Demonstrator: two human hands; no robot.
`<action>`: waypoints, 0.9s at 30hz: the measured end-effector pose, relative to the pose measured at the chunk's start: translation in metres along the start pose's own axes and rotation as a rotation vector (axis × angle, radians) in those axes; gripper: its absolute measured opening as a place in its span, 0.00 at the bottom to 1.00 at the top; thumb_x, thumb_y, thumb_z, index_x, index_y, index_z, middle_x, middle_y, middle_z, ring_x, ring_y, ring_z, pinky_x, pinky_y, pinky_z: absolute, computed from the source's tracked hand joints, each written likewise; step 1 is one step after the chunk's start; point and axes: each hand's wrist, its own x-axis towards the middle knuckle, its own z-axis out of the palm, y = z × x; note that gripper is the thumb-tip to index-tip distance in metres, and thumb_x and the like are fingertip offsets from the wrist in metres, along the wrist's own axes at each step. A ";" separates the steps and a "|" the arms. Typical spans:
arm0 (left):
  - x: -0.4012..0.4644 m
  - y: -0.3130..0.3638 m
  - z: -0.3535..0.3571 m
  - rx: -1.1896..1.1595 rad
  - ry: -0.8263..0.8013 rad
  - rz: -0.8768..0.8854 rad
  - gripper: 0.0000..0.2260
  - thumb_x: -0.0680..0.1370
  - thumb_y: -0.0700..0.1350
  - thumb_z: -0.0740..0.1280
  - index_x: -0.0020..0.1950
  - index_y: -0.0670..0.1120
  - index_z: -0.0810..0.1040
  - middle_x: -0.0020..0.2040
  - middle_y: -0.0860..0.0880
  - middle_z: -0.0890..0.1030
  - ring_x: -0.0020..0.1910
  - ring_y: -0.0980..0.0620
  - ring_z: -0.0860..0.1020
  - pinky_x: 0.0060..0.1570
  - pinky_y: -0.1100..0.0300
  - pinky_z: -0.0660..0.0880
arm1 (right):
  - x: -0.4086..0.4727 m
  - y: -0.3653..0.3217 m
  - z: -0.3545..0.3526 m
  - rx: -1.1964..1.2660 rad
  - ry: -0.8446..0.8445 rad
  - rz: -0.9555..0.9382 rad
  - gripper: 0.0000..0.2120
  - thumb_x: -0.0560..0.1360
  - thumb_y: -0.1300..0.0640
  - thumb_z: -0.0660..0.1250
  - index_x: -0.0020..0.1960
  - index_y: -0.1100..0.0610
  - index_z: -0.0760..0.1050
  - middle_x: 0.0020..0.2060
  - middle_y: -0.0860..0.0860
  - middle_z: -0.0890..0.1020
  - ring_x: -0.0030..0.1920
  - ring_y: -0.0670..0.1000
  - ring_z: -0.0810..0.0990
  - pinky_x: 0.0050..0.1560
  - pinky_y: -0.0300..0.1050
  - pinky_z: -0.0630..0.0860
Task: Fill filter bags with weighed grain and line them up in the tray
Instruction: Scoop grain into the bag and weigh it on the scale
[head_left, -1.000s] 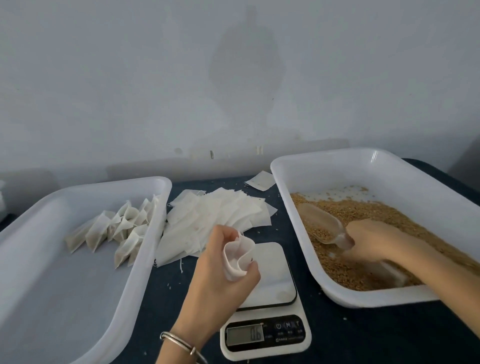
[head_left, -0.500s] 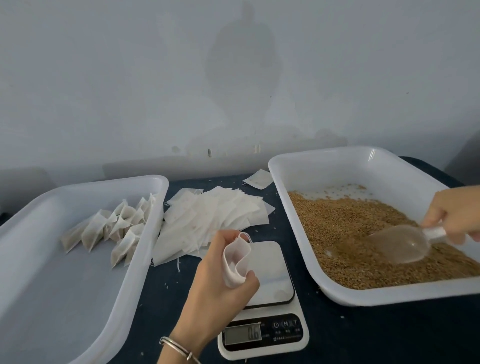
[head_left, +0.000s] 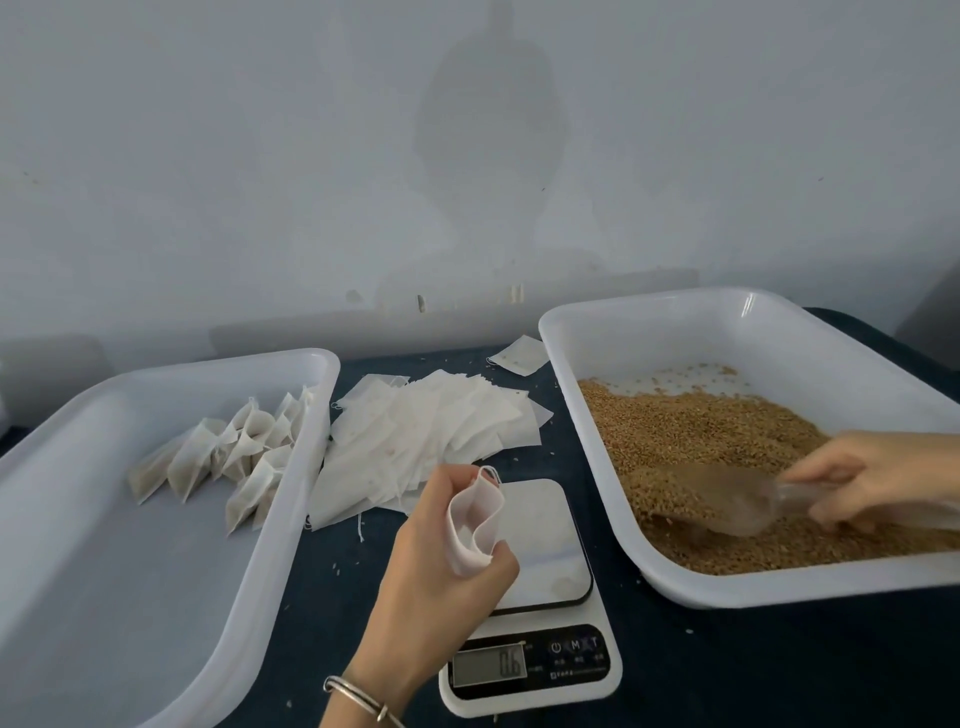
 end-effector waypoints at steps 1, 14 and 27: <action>0.000 0.000 0.000 -0.001 0.003 -0.001 0.14 0.66 0.43 0.65 0.50 0.56 0.71 0.37 0.58 0.75 0.35 0.58 0.71 0.35 0.65 0.72 | -0.004 0.002 0.000 0.003 0.027 -0.020 0.29 0.57 0.32 0.74 0.57 0.39 0.79 0.43 0.53 0.84 0.35 0.46 0.78 0.35 0.34 0.73; 0.002 -0.003 0.004 -0.006 0.021 0.011 0.13 0.66 0.42 0.65 0.47 0.55 0.70 0.38 0.58 0.75 0.33 0.59 0.71 0.33 0.68 0.69 | -0.029 -0.017 0.008 0.150 0.303 -0.013 0.19 0.61 0.48 0.75 0.52 0.46 0.83 0.31 0.55 0.82 0.25 0.47 0.73 0.24 0.34 0.68; 0.001 -0.008 0.003 0.005 0.017 -0.001 0.13 0.66 0.43 0.66 0.47 0.57 0.70 0.40 0.57 0.77 0.36 0.59 0.73 0.36 0.71 0.71 | -0.026 -0.022 0.000 -0.164 0.327 0.170 0.10 0.71 0.54 0.73 0.52 0.48 0.81 0.27 0.50 0.82 0.22 0.43 0.73 0.26 0.34 0.68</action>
